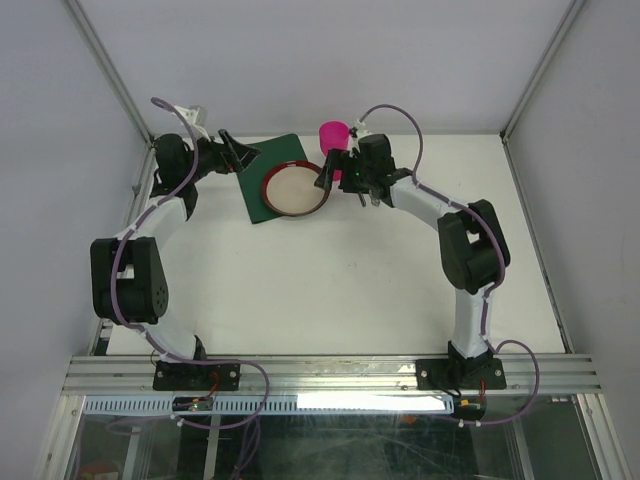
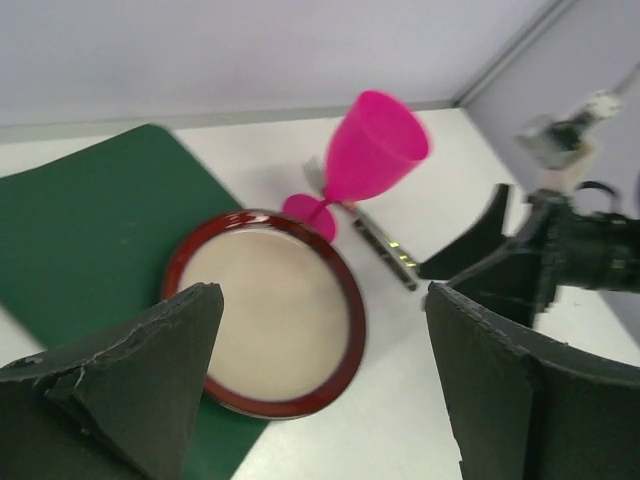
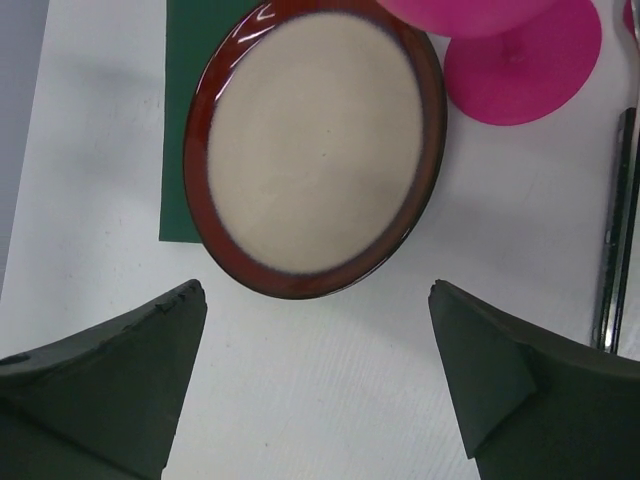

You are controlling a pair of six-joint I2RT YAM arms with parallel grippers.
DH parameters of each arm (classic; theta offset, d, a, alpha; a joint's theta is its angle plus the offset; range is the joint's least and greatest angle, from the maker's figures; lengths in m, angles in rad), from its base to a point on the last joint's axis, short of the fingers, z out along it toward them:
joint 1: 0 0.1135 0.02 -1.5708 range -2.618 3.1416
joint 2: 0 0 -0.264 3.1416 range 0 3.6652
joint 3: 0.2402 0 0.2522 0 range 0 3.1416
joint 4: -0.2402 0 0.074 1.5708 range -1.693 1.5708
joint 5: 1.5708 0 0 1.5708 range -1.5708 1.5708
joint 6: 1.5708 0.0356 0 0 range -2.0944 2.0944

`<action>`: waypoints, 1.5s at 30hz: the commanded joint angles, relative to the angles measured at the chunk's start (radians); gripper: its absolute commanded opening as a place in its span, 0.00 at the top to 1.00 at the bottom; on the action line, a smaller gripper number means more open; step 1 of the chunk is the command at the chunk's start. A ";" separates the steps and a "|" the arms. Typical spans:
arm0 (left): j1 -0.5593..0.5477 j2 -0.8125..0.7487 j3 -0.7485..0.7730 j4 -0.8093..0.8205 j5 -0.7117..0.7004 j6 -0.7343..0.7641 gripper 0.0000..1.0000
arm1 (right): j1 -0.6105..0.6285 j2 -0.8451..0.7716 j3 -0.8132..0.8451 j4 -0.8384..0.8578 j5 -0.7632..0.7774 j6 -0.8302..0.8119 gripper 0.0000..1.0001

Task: Set the dinner table for one person
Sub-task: Pick up the plate at the center of the board.

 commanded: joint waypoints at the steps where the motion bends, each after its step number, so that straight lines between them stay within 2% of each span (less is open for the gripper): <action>1: -0.033 0.066 0.072 -0.201 -0.200 0.161 0.14 | -0.024 -0.001 -0.017 0.099 -0.018 0.041 0.03; 4: -0.056 0.124 0.089 -0.213 -0.296 0.170 0.12 | -0.036 0.009 -0.029 0.116 -0.025 0.063 0.04; 8: -0.086 0.198 0.106 -0.204 -0.345 0.164 0.09 | -0.047 0.030 -0.043 0.142 -0.049 0.077 0.12; 11: -0.101 0.223 0.103 -0.187 -0.390 0.162 0.01 | -0.050 0.050 -0.045 0.159 -0.048 0.091 0.12; 15: -0.104 0.247 0.101 -0.168 -0.404 0.158 0.01 | -0.053 0.084 -0.029 0.162 -0.056 0.099 0.13; 36: -0.120 0.379 0.129 -0.109 -0.325 0.089 0.03 | -0.060 0.196 0.063 0.174 -0.092 0.134 0.20; 45: -0.136 0.419 0.151 -0.087 -0.306 0.060 0.02 | -0.060 0.241 0.097 0.197 -0.094 0.167 0.20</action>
